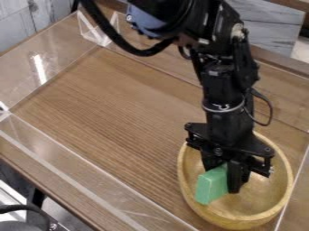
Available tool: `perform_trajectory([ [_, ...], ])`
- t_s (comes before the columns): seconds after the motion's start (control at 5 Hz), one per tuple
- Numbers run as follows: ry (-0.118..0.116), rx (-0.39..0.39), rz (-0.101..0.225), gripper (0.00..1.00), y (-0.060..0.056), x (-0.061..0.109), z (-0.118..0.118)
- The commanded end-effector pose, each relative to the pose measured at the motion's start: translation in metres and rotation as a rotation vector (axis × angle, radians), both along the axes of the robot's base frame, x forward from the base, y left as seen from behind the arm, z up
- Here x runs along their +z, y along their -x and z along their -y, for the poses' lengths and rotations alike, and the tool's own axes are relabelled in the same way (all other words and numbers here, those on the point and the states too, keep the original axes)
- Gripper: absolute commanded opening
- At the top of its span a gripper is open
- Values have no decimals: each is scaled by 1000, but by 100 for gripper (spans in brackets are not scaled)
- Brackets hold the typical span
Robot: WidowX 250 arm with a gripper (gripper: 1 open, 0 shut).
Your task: Put the green block in the brown bowl
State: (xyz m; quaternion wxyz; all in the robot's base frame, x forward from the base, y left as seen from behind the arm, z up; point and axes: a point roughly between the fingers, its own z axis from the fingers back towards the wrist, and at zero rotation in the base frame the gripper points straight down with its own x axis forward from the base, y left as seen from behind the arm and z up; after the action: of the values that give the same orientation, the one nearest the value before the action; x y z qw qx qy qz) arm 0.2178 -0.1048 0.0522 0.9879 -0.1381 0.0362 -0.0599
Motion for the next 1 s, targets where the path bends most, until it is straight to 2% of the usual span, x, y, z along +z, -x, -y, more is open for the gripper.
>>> perform_trajectory([
  [0.0, 19, -7, 28, 0, -10, 10, 3],
  [0.8, 36, -10, -34, 0, -8, 8, 8],
])
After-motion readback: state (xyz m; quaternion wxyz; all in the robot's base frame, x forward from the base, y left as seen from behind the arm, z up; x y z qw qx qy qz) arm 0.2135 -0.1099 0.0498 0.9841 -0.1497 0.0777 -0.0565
